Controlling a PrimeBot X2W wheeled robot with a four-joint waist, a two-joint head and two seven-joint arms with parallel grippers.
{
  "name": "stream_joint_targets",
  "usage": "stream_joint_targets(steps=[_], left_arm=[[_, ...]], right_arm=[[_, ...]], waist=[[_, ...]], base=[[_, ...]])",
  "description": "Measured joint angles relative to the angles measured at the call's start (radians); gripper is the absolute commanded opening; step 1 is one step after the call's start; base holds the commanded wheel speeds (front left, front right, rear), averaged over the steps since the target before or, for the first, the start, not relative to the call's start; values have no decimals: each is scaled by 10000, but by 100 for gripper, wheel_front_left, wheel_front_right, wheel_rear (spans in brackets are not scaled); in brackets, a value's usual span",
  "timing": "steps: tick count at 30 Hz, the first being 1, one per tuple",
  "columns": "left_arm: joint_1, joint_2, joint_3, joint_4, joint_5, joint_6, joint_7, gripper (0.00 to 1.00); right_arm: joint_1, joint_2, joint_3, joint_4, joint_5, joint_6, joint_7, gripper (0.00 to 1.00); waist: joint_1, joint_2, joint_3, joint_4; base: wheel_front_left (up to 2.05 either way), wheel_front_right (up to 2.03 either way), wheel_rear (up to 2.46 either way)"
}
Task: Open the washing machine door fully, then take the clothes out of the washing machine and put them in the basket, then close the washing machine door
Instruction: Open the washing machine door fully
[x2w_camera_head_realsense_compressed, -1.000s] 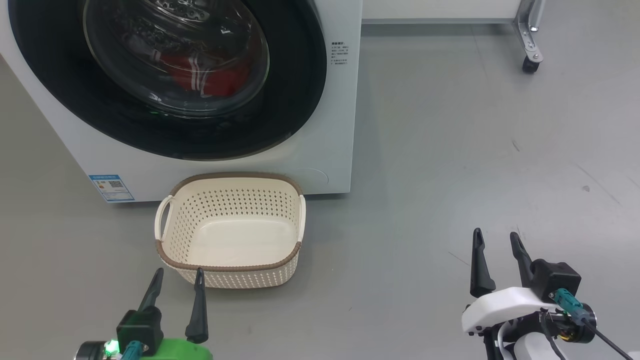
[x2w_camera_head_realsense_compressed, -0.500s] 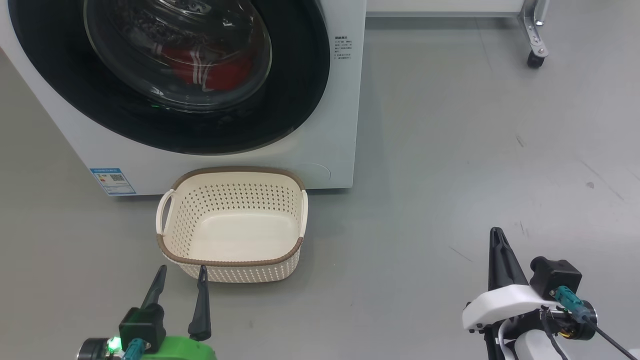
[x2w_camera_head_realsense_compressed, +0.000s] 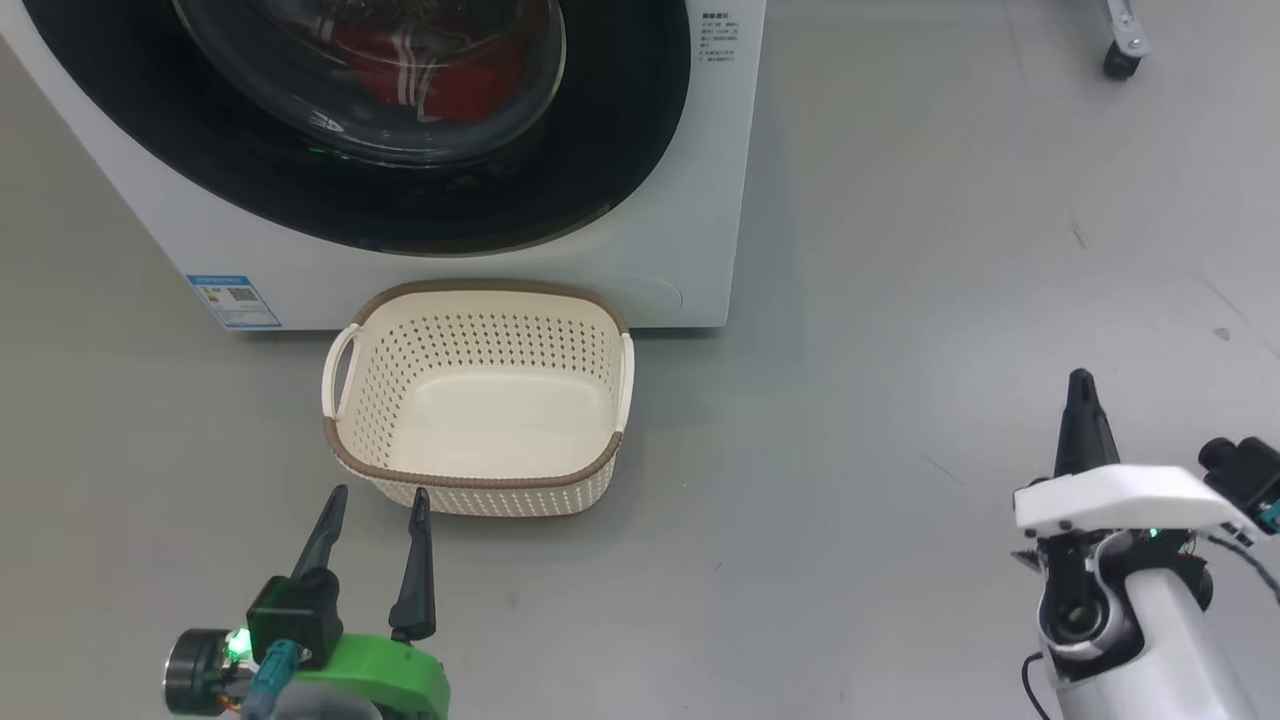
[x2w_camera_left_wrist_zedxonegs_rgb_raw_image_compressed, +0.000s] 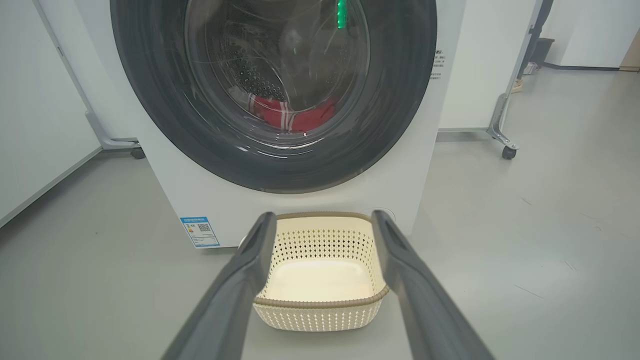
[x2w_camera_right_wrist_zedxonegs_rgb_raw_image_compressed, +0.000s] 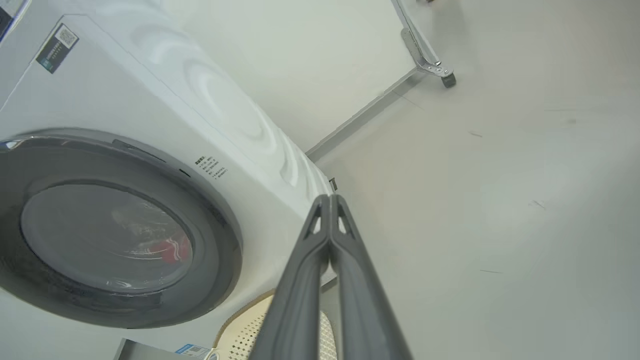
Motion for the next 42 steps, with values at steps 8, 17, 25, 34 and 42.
stream_joint_targets(steps=[8, 17, 25, 34, 42], left_arm=[[-361, 0, -211, -115, -2, -13, 0, 100], [-806, 0, -600, -217, -130, -25, 0, 100], [-1258, -4, -978, -395, -433, -25, 0, 100], [-1634, -8, -1352, -453, -763, -21, 0, 100], [-1895, -17, -1501, -497, -1097, 38, 0, 100]], right_arm=[[-1291, -8, -853, -58, 3315, 100, 1035, 0], [-3324, -56, -1386, -284, 4307, -188, 2533, 0], [-5374, -989, -1350, -395, 4531, -583, 3883, 0], [-7019, -1578, -1277, -19, 4518, -798, 4780, 0], [-8277, -1749, -1250, 575, 4531, -892, 5267, 0]], waist=[[0, 0, 526, 322], [0, 0, 1238, 743], [0, 0, 2032, 1211], [0, 0, 2830, 1774], [0, 0, 3414, 2349]], base=[[0, 0, 0], [0, 0, 0], [0, 0, 0], [0, 0, 0], [0, 0, 0]])
